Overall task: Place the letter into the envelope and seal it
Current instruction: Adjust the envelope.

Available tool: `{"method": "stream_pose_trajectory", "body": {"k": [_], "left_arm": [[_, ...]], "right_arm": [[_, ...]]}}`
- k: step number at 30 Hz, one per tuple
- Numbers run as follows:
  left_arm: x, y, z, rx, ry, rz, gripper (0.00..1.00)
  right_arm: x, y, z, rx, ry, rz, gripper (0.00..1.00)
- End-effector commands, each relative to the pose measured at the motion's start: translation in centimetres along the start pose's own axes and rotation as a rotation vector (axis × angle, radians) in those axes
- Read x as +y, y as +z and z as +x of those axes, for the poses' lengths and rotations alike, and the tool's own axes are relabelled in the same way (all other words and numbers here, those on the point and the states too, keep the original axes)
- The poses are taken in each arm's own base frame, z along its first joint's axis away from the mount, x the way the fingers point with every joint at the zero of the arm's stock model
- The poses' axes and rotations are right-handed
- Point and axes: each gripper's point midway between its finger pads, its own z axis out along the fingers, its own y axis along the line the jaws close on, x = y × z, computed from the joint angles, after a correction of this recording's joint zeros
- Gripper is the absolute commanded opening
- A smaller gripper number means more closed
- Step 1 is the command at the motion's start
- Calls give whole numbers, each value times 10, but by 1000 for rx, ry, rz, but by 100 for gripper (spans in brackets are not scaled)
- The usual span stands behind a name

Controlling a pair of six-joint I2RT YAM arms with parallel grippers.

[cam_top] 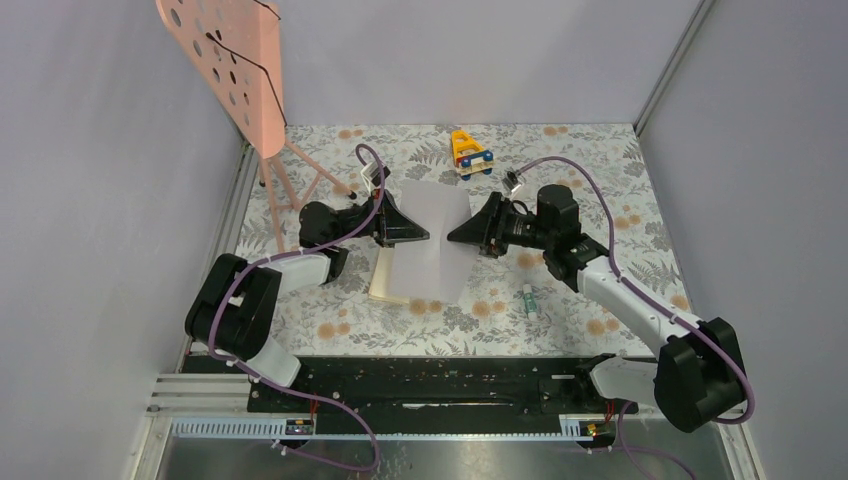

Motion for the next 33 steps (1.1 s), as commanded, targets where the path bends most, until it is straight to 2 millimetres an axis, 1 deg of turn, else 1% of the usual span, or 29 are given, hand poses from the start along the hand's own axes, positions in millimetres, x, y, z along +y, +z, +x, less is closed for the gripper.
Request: {"method": "stream_pose_trajectory", "body": {"k": [1, 8, 17, 19, 23, 25, 28, 33], "left_arm": [[-32, 2, 4, 29, 151, 67, 0], [-34, 2, 8, 47, 158, 70, 0], [-36, 1, 15, 86, 170, 69, 0], [-37, 1, 16, 92, 175, 71, 0], [-39, 1, 17, 97, 184, 73, 0], [-40, 0, 18, 101, 188, 75, 0], [-42, 0, 20, 109, 195, 77, 0], [-41, 2, 22, 119, 192, 79, 0]], "right_arm": [[22, 8, -10, -30, -55, -52, 59], [37, 11, -12, -43, -63, -120, 59], [48, 9, -14, -39, -89, -151, 59], [53, 8, -14, -39, -88, -166, 55], [58, 7, -18, -53, -82, -184, 43], [58, 8, -19, -60, -80, -181, 39], [61, 11, -22, -58, -81, -193, 40], [75, 13, -23, -29, -72, -279, 50]]}}
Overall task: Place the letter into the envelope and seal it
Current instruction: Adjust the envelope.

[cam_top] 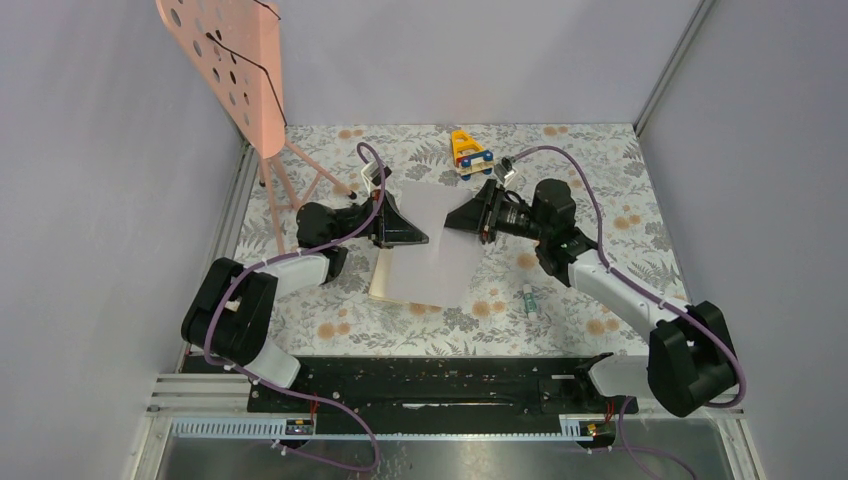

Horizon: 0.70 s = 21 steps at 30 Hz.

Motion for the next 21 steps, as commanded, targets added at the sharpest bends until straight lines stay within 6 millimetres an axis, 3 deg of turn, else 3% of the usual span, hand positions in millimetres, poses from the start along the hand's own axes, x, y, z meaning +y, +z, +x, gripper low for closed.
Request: {"method": "stream_pose_trajectory", "body": {"k": [1, 4, 6, 10, 13, 16, 19, 21], "left_arm": [[-29, 4, 11, 66, 150, 60, 0], [-27, 4, 10, 68, 141, 57, 0], [-25, 6, 11, 74, 137, 59, 0], [-24, 8, 11, 80, 137, 61, 0], [-24, 9, 10, 79, 135, 61, 3], [-26, 9, 10, 83, 141, 63, 4], [-26, 9, 9, 85, 141, 63, 4], [-26, 9, 9, 88, 140, 62, 4]], "right_arm": [[39, 5, -9, 9, -55, -144, 50], [46, 4, -7, 24, -63, -170, 50], [46, 4, -4, 35, -69, -166, 44], [38, 3, -1, 50, -72, -98, 13], [19, -2, 0, 43, -93, 42, 1], [-4, -12, 5, 57, -106, 179, 2], [-7, -16, 10, 72, -101, 181, 21], [-6, -16, 13, 80, -84, 164, 26]]}}
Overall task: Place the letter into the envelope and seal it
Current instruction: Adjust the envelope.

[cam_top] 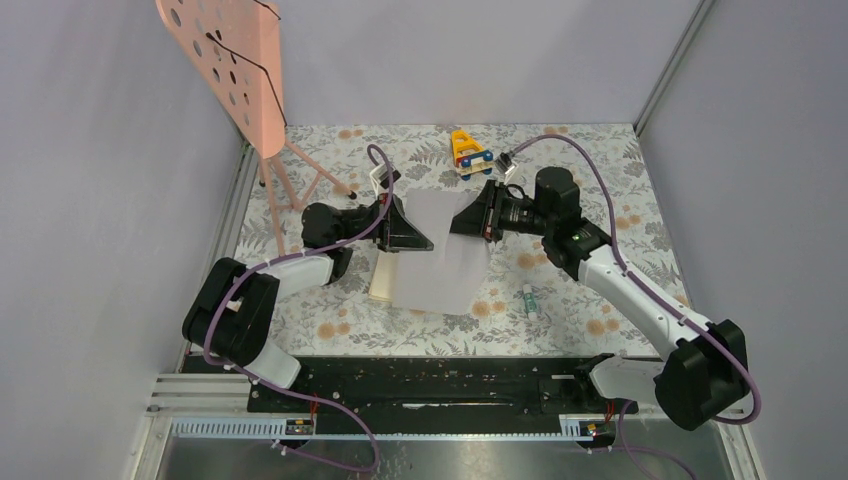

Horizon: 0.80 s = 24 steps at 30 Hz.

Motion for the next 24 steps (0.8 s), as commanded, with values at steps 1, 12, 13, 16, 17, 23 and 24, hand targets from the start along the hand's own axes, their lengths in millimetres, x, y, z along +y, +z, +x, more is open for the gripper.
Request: {"method": "stream_pose_trajectory", "body": {"k": [1, 12, 13, 16, 17, 23, 24], "left_arm": [[-21, 2, -1, 38, 140, 43, 4], [-21, 0, 2, 48, 143, 42, 2], [-22, 1, 2, 47, 145, 42, 2], [-22, 1, 1, 46, 146, 43, 2], [-22, 1, 2, 47, 146, 42, 3], [-18, 0, -2, 44, 136, 26, 43], [-14, -1, -4, 35, 129, 11, 47]], "right_arm": [[-18, -6, 10, 22, 19, 64, 26], [9, -14, -2, -10, 77, -126, 20], [9, -14, -2, -14, 78, -124, 18], [5, -14, -2, -17, 94, -103, 4], [1, -14, -2, -19, 92, -83, 0], [-46, -35, 0, -45, 55, 306, 0], [-54, -41, -1, -48, 46, 377, 0]]}}
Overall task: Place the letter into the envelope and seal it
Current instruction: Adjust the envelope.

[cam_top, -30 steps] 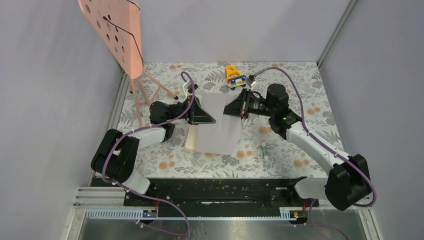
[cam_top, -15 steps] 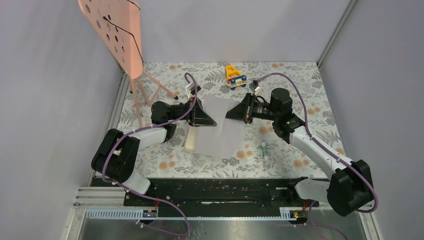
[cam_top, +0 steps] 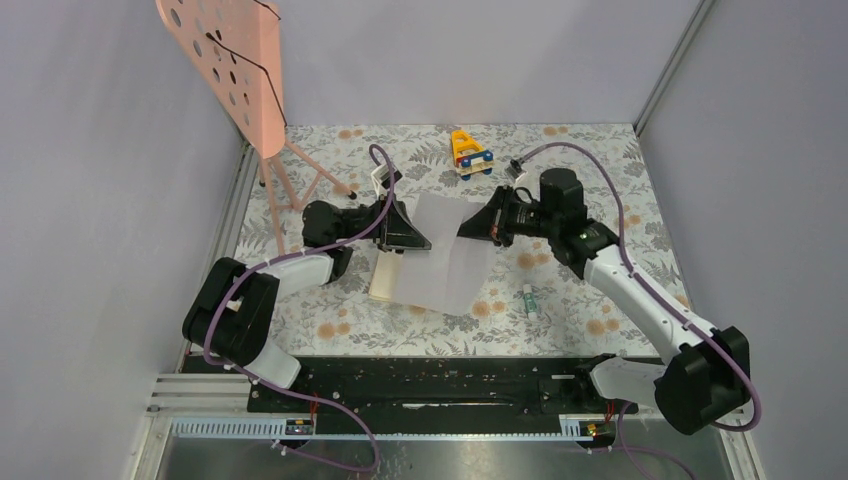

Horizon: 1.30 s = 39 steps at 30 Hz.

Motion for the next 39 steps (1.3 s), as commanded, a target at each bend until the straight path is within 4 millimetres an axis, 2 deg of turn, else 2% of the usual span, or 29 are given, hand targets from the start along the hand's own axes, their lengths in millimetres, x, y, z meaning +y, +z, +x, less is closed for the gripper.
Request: {"method": "stream_pose_trajectory", "body": {"k": [1, 3, 4, 5, 7, 9, 13, 18, 23, 28, 39], "left_arm": [[-10, -1, -10, -6, 123, -7, 52], [9, -1, -16, -35, 114, -100, 60], [26, -3, -19, -53, 126, -195, 64], [60, -12, -8, -50, 31, -400, 73], [85, -22, -4, 5, 201, -702, 81], [90, -21, -7, 35, 268, -808, 84], [102, -11, -6, 27, 277, -900, 83], [106, 18, 6, 64, 328, -943, 81], [101, 36, 7, 58, 373, -951, 82], [86, 57, 0, 24, 406, -873, 80], [86, 85, -13, 50, 436, -847, 77]], "right_arm": [[-33, -33, -16, -94, -98, 355, 0], [-41, -44, -17, -102, -110, 449, 0], [-44, -48, -17, -98, -113, 483, 0], [-46, -52, -18, -99, -118, 520, 0], [-56, -61, -18, -92, -112, 608, 0], [-64, -69, -19, -91, -105, 680, 0], [-78, -81, -22, -100, -69, 809, 0], [-83, -84, -25, -126, -20, 869, 0], [-81, -79, -26, -128, 2, 871, 0], [-75, -68, -24, -117, 15, 827, 0], [-69, -64, -23, -112, 1, 809, 0]]}}
